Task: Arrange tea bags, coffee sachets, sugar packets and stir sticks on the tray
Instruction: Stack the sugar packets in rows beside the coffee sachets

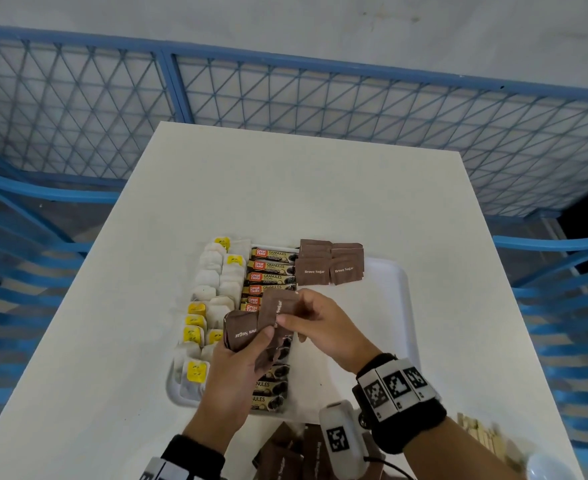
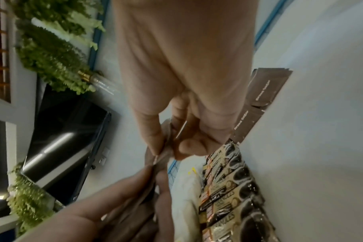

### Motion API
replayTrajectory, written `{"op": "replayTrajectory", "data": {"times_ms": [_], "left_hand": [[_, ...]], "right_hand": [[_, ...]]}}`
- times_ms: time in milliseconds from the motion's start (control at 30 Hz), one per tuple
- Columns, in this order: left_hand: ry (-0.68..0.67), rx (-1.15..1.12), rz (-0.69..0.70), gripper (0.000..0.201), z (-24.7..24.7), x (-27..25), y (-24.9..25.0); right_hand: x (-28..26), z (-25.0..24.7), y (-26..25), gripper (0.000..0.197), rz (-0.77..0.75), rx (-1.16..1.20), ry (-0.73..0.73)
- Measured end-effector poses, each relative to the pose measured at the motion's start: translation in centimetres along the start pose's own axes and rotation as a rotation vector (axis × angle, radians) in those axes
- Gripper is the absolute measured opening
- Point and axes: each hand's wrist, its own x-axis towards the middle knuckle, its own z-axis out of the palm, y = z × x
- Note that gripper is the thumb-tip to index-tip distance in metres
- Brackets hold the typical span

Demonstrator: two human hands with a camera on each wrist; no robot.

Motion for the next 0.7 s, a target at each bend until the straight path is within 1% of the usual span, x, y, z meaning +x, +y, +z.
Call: {"op": "replayTrajectory", "data": {"times_ms": [67,133,233,300,367,467,567,633,700], "left_hand": [[0.029,-0.010,0.002,0.018,-0.2,0.1,0.0],[0.059,-0.025,0.010,0.018,-0.4,0.3,0.1],[0.071,-0.055,0.001,0.019,-0.6,0.3,0.5],[0.062,-0.065,-0.014,0.019,-0.6,0.3,0.7],[0.052,-0.078,-0.024,0.014,-0.6,0.1,0.7],[0.049,-0.101,-0.042,0.014,-0.6,-0.1,0.7],[0.045,-0.120,-0.066,0.019,-0.7,-0.3,0.6],[0.045,-0.125,-0.077,0.019,-0.7,-0.3,0.6],[0.046,-0.125,-0.087,0.020,-0.7,-0.4,0.7]], "right_hand": [[-0.3,-0.2,-0.1,0.014,0.022,0.001,-0.001],[-0.6,-0.5,-0.2,0.017,0.022,-0.078,-0.010],[-1.0,-1.2,0.2,0.015,0.015,-0.211,-0.010],[-1.1,-1.9,0.7,0.014,0.041,-0.203,-0.004],[-0.9,-2.7,1.1,0.010,0.070,-0.142,0.023],[-0.1,-4.0,1.8,0.018,0.099,-0.048,0.132],[1.1,-4.8,2.4,0.014,0.119,0.067,0.308],[2.1,-5.0,2.7,0.008,0.138,0.001,0.402],[3.0,-4.9,3.0,0.013,0.149,-0.119,0.474]]}}
